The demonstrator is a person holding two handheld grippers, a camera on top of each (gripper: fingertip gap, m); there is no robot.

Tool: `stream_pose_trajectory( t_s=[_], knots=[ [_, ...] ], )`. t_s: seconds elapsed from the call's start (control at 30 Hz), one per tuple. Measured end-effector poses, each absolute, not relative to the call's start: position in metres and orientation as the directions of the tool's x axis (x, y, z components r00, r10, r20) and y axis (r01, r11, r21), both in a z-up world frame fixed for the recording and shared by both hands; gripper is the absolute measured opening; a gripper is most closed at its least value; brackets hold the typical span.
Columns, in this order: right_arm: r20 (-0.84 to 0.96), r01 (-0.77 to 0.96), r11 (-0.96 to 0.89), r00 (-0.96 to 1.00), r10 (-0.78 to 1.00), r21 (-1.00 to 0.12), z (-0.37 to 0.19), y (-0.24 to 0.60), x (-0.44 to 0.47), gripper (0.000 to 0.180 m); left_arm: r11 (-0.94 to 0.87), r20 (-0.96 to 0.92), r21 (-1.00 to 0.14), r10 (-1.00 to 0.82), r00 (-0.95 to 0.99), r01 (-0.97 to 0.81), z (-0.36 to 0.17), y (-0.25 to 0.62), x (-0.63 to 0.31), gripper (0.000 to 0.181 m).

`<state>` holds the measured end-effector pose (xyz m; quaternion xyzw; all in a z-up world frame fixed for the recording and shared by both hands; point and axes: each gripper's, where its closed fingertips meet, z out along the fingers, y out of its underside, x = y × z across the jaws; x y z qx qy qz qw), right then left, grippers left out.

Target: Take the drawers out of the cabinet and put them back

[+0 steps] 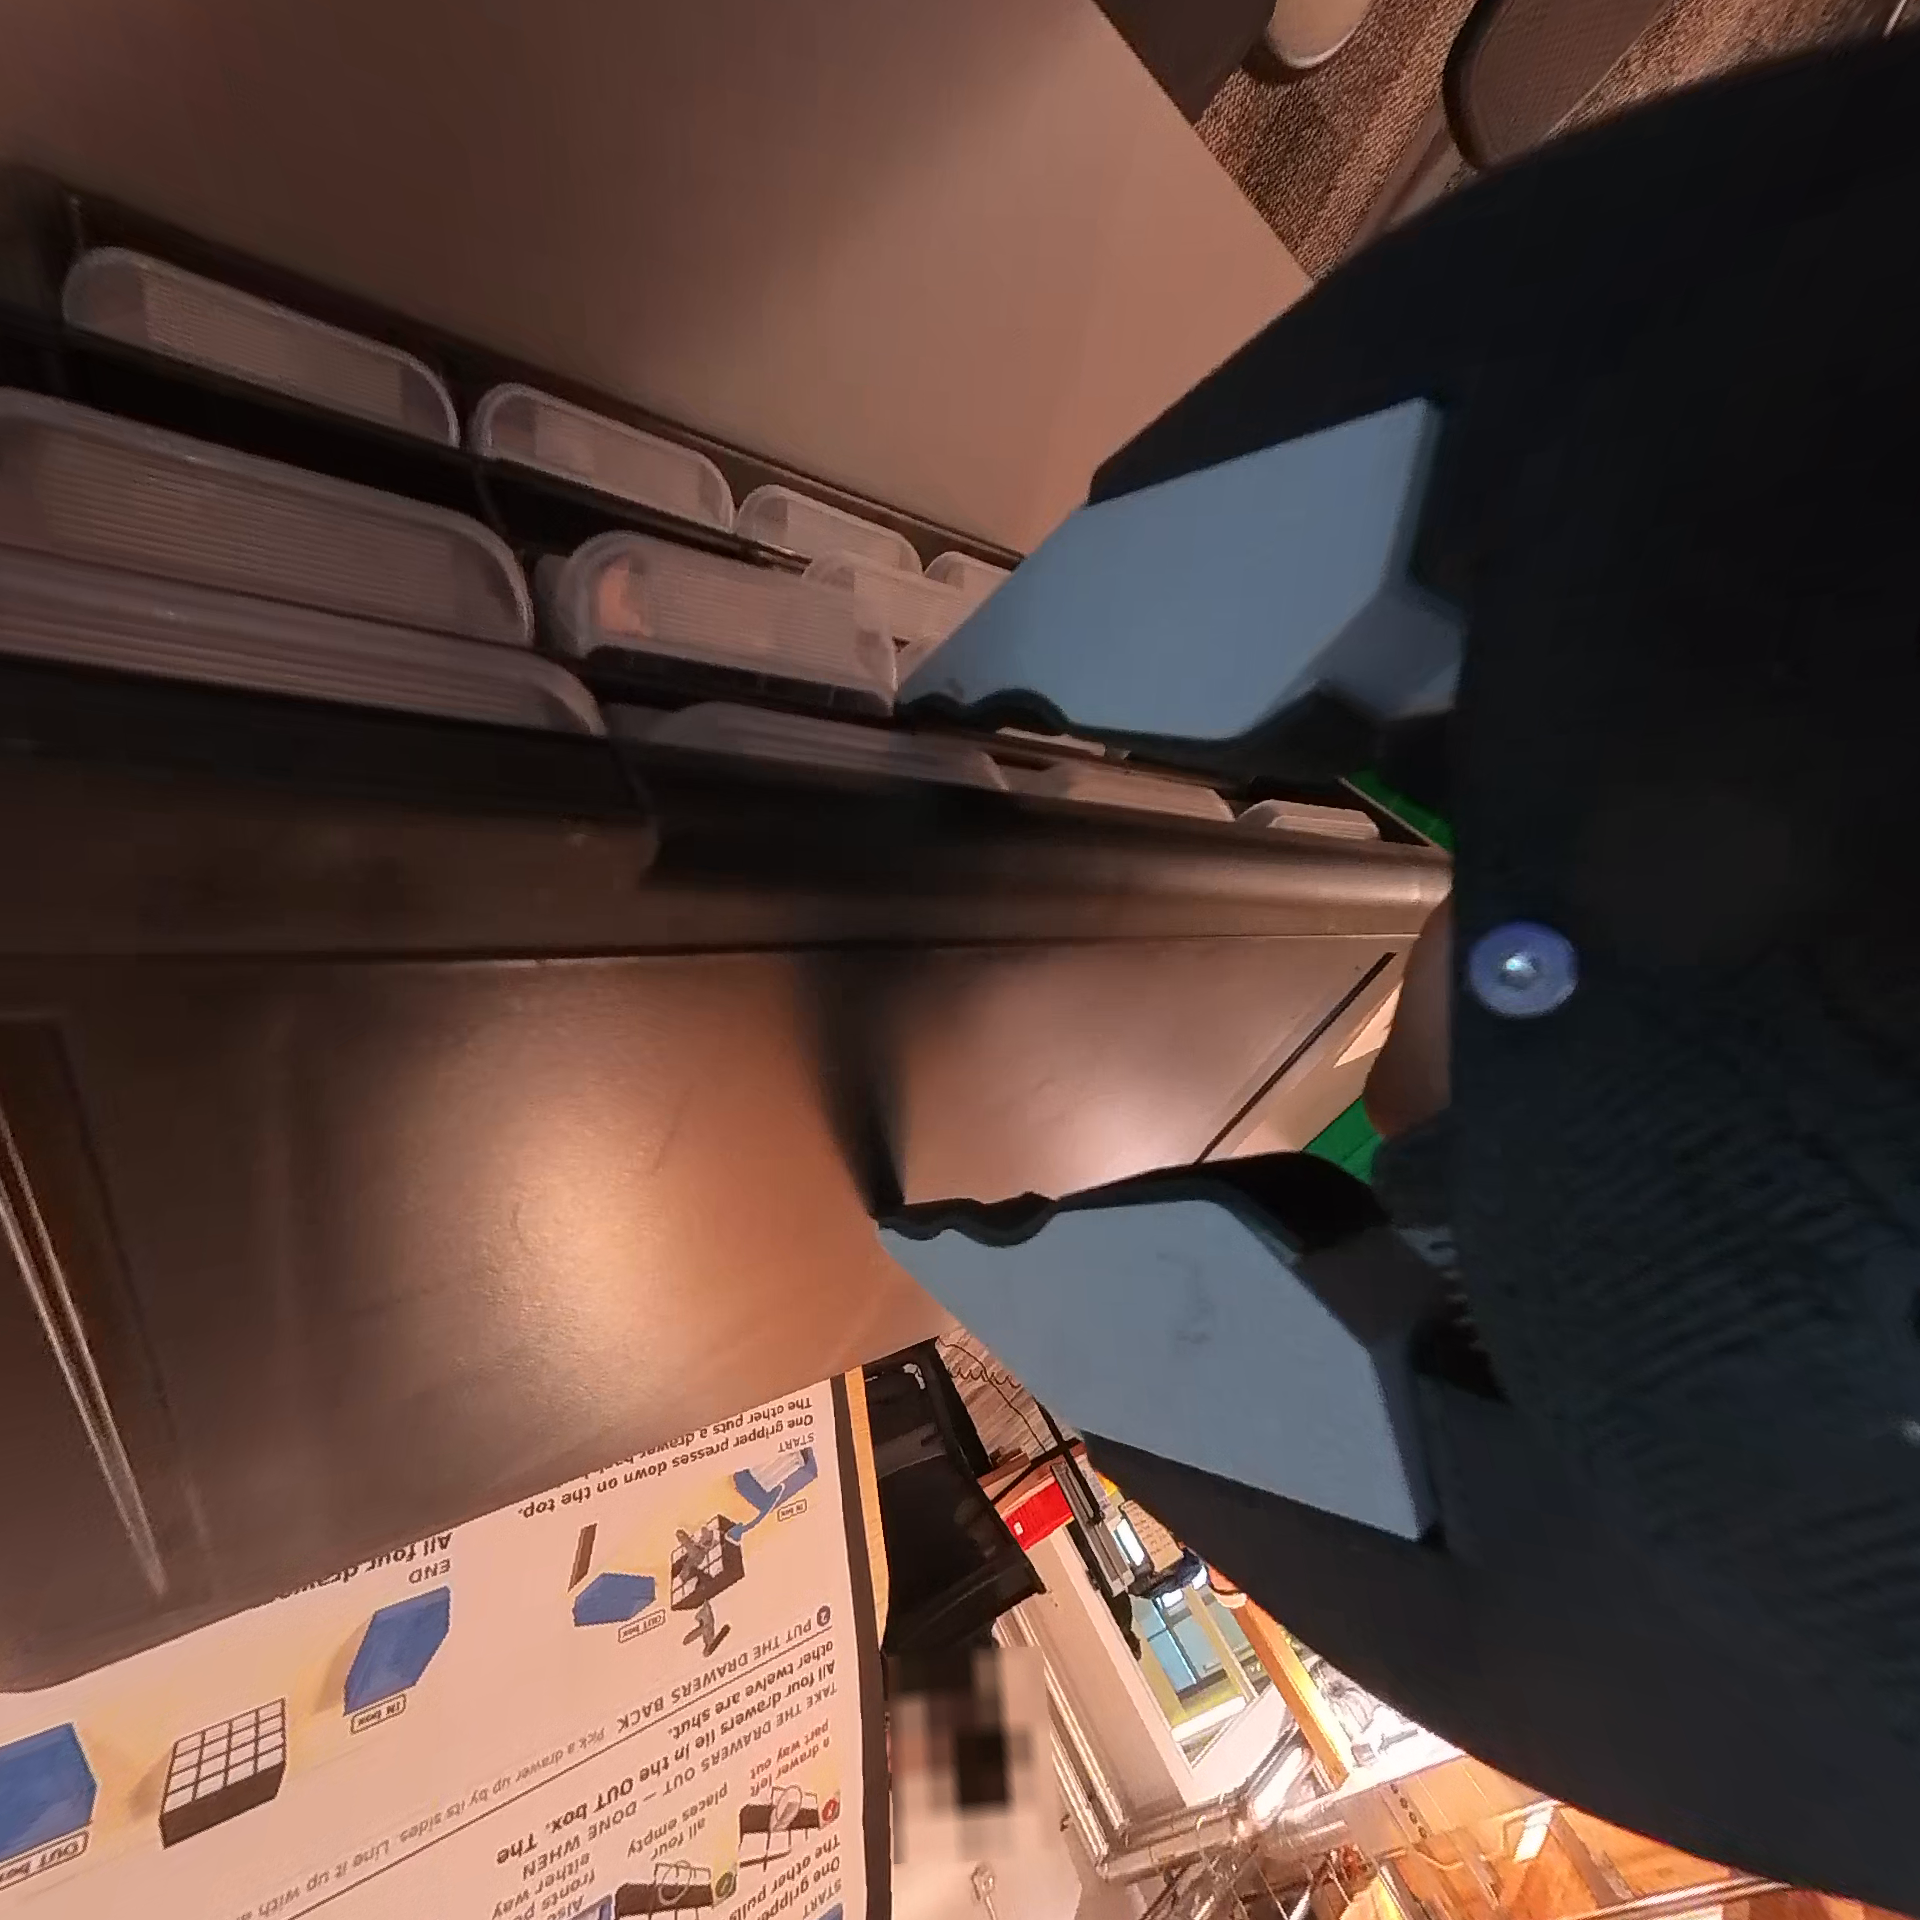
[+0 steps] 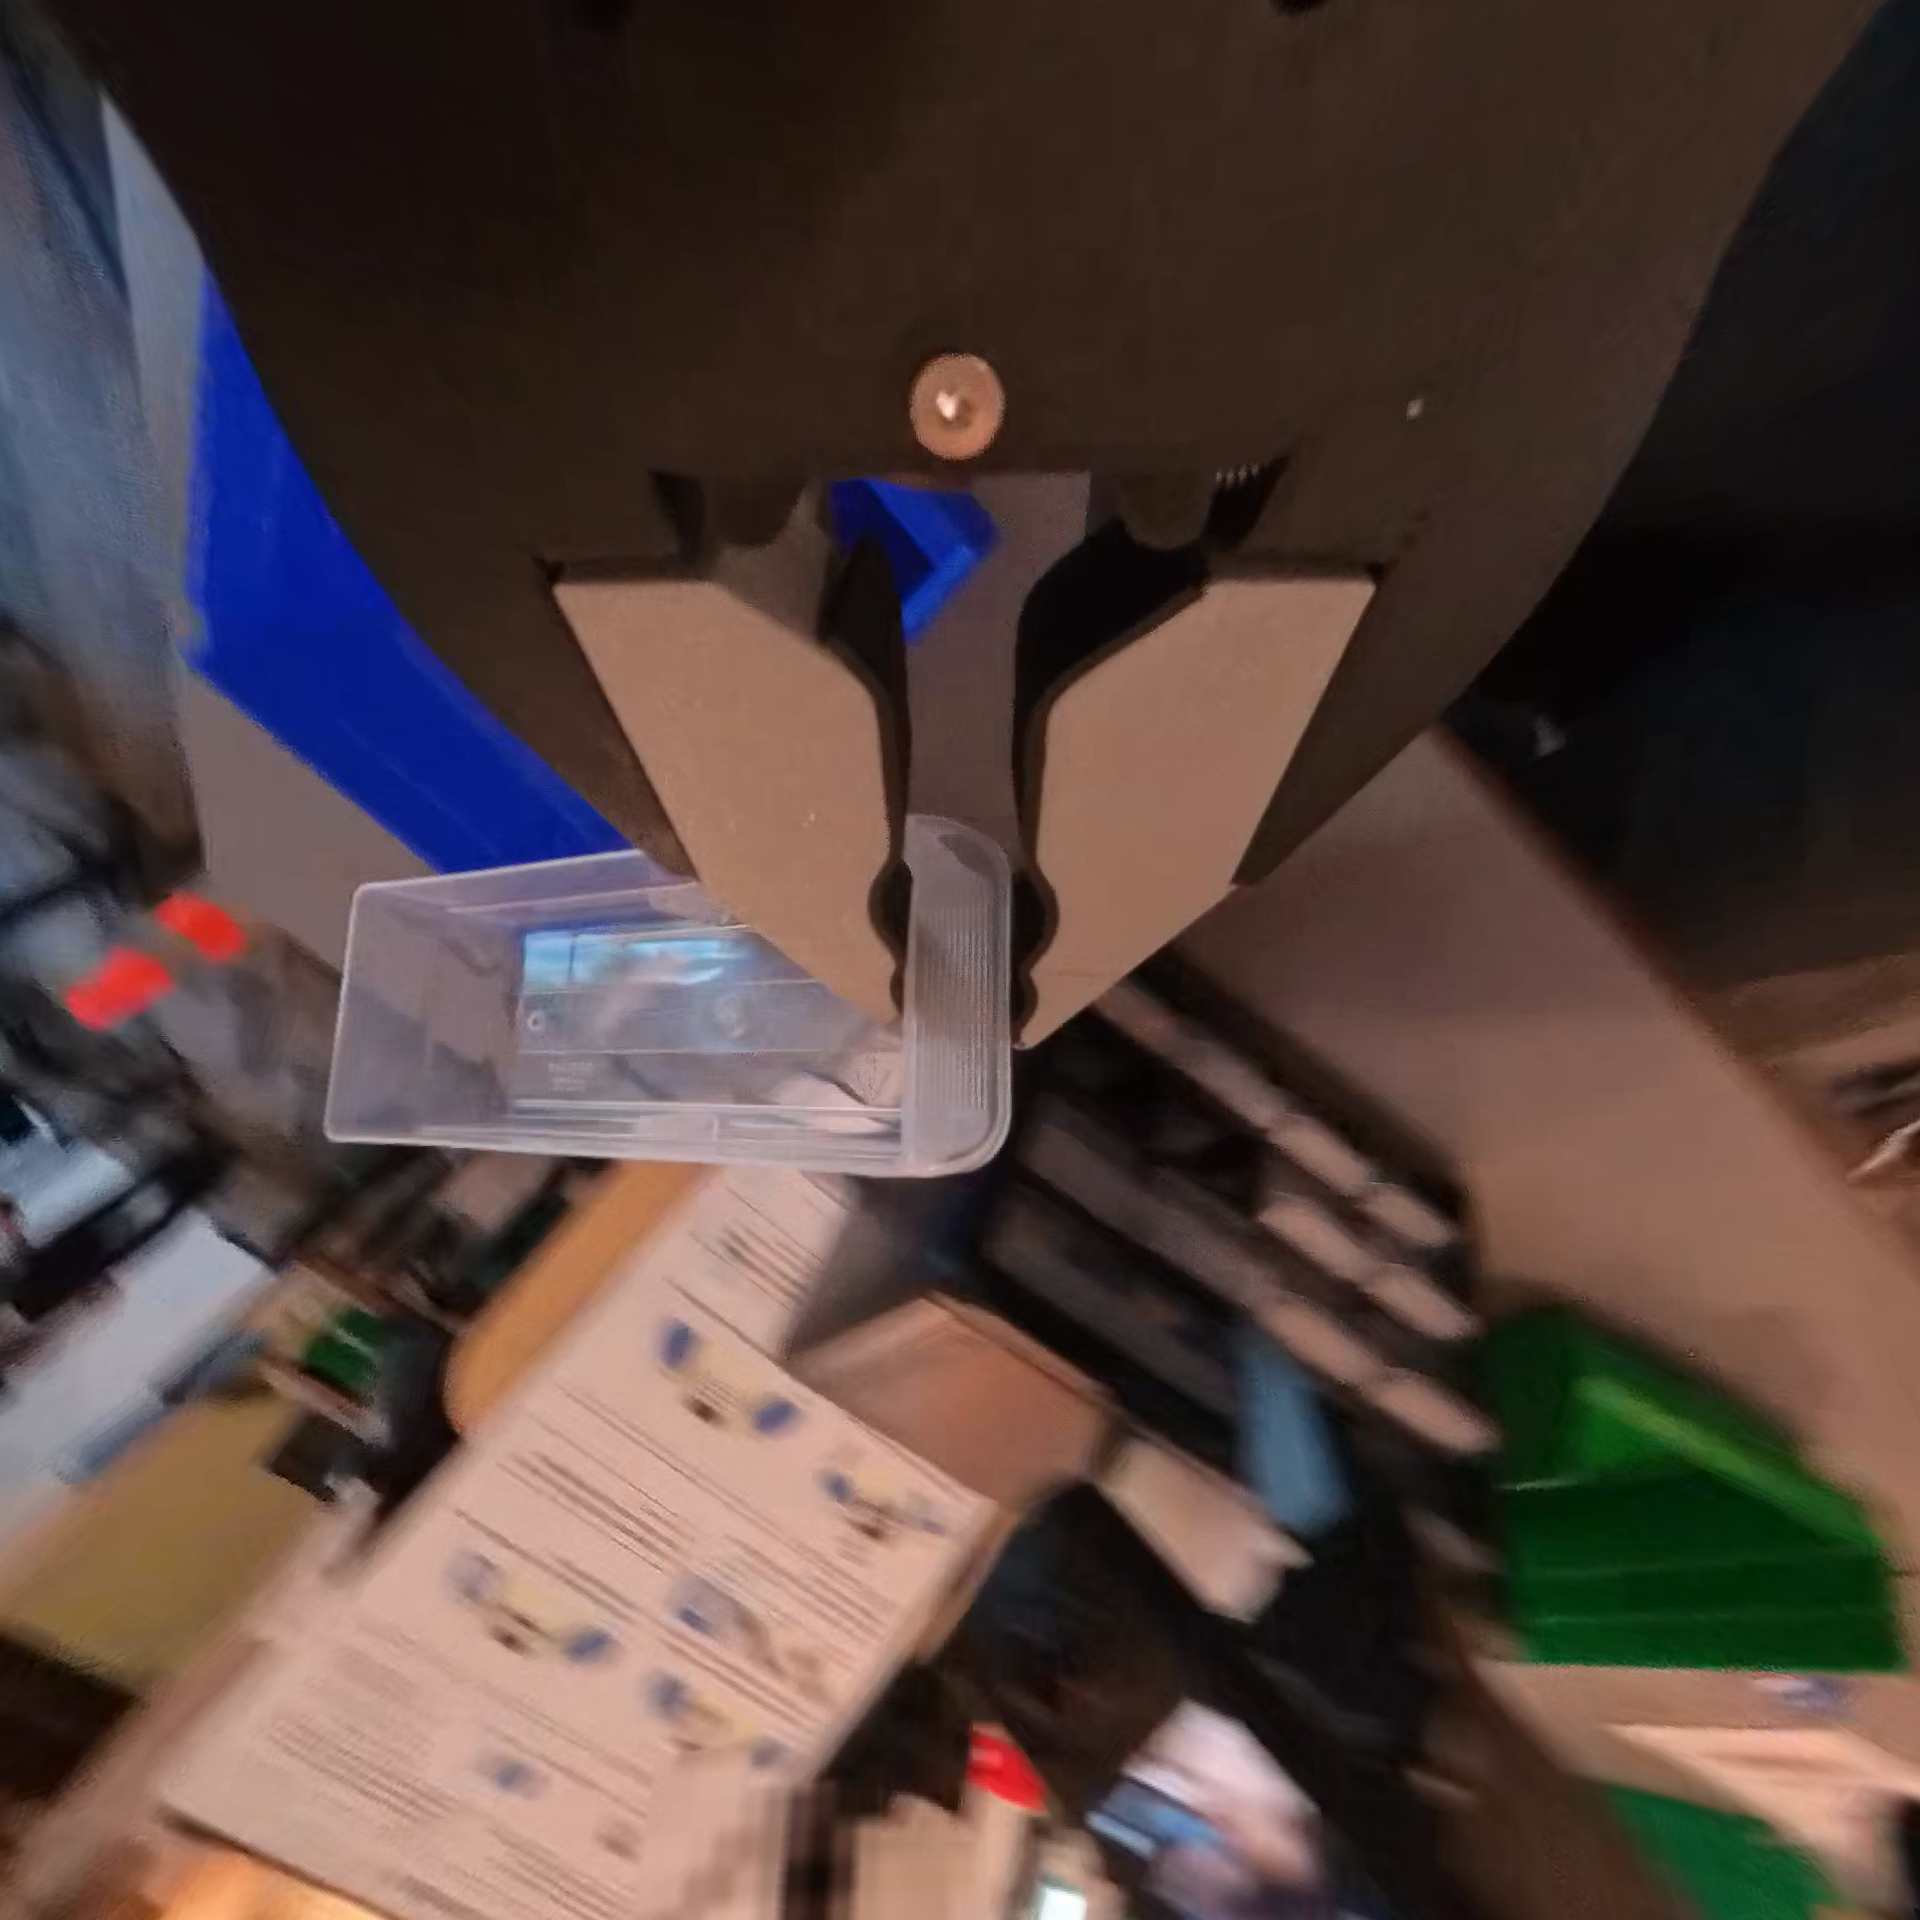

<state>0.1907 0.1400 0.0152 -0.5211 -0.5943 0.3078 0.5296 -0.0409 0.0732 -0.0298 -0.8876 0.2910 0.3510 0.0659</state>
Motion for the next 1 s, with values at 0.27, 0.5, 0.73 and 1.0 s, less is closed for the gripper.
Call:
stream_pose_trajectory(
  t_s=[0.27, 0.5, 0.73, 1.0],
  knots=[
    [0.208, 0.649, -0.072, 0.344, 0.916, -0.757, -0.099, 0.249, 0.219, 0.013, -0.824, -0.661, 0.103, -0.475, 0.581, -0.557, -0.030, 0.073, -0.041, 0.089],
    [0.232, 0.612, -0.151, 0.501, 0.834, -0.777, -0.128, 0.300, 0.195, 0.038, -0.820, -0.662, 0.083, -0.470, 0.584, -0.566, -0.030, 0.073, -0.041, 0.089],
    [0.292, 0.712, -0.231, 0.531, 0.796, -0.663, -0.149, 0.308, 0.214, 0.048, -0.812, -0.661, 0.066, -0.472, 0.584, -0.580, -0.030, 0.074, -0.041, 0.089],
    [0.128, 0.706, -0.423, 0.583, 0.802, -0.568, -0.160, 0.295, 0.242, 0.000, -0.799, -0.660, 0.033, -0.468, 0.588, -0.600, -0.030, 0.074, -0.041, 0.089]
  ],
)
